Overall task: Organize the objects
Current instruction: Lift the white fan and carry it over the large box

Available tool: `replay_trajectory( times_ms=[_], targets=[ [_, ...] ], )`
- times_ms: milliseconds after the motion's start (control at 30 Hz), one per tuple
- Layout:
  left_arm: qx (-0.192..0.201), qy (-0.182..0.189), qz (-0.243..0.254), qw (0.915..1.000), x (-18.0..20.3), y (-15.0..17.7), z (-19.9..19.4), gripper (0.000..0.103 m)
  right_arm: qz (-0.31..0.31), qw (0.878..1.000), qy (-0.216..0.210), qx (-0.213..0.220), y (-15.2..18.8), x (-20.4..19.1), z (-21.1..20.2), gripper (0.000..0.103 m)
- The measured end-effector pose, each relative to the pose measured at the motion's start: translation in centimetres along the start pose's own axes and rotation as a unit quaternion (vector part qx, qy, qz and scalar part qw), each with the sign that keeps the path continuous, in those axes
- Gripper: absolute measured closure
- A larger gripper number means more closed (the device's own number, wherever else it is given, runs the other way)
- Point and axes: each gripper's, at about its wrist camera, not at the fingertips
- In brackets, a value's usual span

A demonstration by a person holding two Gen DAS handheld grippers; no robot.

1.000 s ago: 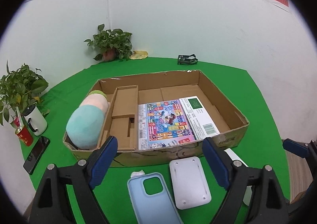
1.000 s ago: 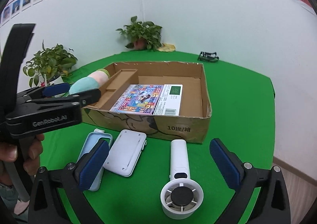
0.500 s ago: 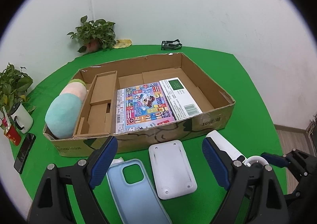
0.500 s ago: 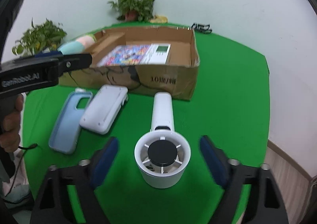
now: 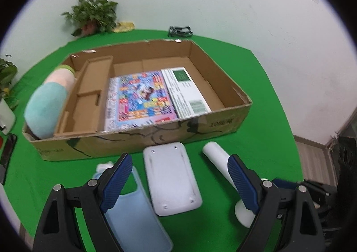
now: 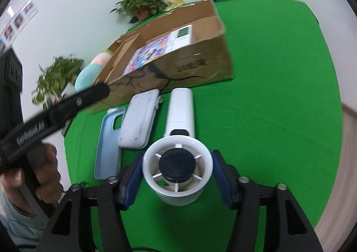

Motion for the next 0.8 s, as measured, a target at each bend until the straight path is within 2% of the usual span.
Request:
replay_trajectory(
  times_ms=[33, 67, 167, 300, 400, 500, 633, 733, 800],
  targets=[
    [-0.011, 0.008, -0.002, 0.9999, 0.1, 0.0, 0.5, 0.016, 0.008, 1.0, 0.01, 0.004, 0.0, 0.5, -0.2, 0.028],
    [-0.023, 0.021, -0.005, 0.9995, 0.2, -0.1, 1.1, 0.016, 0.011, 1.0, 0.021, 0.011, -0.1, 1.0, -0.5, 0.024],
    [-0.047, 0.054, -0.018, 0.9973, 0.5, -0.4, 2.6, 0.016, 0.005, 0.998, 0.053, 0.029, -0.6, 1.8, -1.3, 0.024],
    [-0.084, 0.106, -0.033, 0.9902, 1.0, -1.3, 4.9, 0.016, -0.049, 0.994, 0.073, 0.059, -0.8, 0.7, -2.1, 0.021],
    [-0.122, 0.146, -0.055, 0.9803, 1.1, -2.2, 7.1, 0.017, -0.072, 0.995, 0.061, 0.043, -0.7, -0.4, -1.4, 0.021],
    [-0.15, 0.178, -0.085, 0.9688, 1.1, -2.4, 8.7, 0.019, -0.064, 0.995, 0.071, 0.033, 0.0, -0.3, -0.9, 0.021],
    [-0.171, 0.19, -0.092, 0.9622, 1.5, -2.3, 10.0, 0.019, -0.061, 0.997, 0.052, 0.023, 1.0, -1.3, -1.2, 0.021],
    [-0.189, 0.234, -0.123, 0.9458, 1.5, -2.1, 11.1, 0.024, -0.085, 0.995, 0.048, 0.037, 2.2, -2.6, -2.2, 0.021],
    [-0.2, 0.241, -0.129, 0.9409, 1.7, -2.0, 11.9, 0.025, -0.086, 0.994, 0.052, 0.049, 2.1, -2.8, -2.6, 0.021]
  ],
)
Point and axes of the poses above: each gripper's, at about its wrist camera, not at the fingertips, and z roughly the way its jaws point, x to its right, y to its underside, and after that the axes turned 13 degrees about y, right-handed
